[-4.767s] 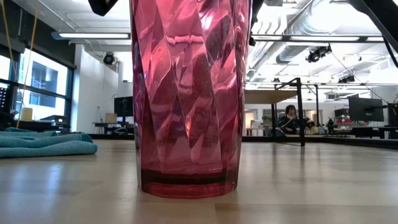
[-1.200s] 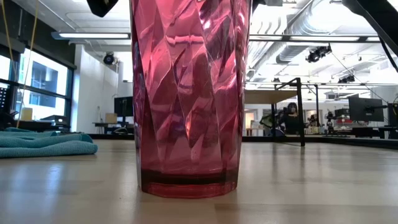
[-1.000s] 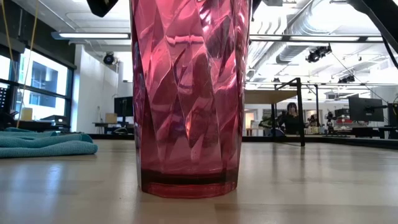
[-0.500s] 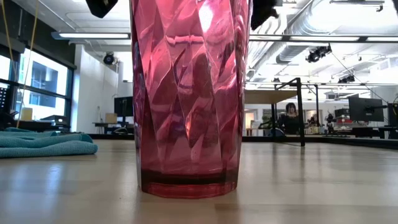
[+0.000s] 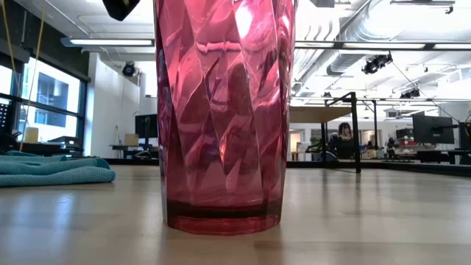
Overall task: Stack small to large cups/mugs on shelf
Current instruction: Put the red glass on the shelf
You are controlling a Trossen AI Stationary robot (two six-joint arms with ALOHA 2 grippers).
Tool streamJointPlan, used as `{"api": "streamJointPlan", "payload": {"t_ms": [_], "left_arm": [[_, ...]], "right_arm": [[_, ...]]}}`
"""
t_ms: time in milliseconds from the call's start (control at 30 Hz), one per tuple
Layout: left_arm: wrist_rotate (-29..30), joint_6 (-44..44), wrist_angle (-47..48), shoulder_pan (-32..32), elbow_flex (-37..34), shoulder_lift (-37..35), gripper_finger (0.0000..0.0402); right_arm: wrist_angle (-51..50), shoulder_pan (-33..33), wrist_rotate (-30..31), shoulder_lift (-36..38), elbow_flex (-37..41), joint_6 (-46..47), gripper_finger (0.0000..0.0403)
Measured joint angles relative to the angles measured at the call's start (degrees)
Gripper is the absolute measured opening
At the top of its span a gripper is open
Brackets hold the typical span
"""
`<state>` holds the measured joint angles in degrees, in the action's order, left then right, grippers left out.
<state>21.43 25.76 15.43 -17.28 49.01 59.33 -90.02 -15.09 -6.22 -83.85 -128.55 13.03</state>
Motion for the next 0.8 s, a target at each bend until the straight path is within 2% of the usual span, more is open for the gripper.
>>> {"api": "streamJointPlan", "payload": {"t_ms": [233, 433, 533, 800], "left_arm": [[-0.2, 0.4, 2.9, 0.0, 0.0, 0.0, 0.0133], [-7.1, 4.7, 12.6, 0.0, 0.0, 0.0, 0.0133], [-11.3, 5.1, 14.1, -0.3, 0.0, 0.0, 0.0133], [-10.5, 4.7, 17.0, -0.9, 0.0, 0.0, 0.0133]], "right_arm": [[0.0, 13.8, -1.4, -2.3, 0.0, 2.1, 0.0089], [0.0, 24.5, -0.1, -8.9, 0.0, -0.9, 0.0089], [0.0, 28.2, 0.0, -13.0, 0.0, -3.3, 0.0089], [0.0, 33.5, 2.5, -22.5, 0.0, -5.5, 0.0087]]}}
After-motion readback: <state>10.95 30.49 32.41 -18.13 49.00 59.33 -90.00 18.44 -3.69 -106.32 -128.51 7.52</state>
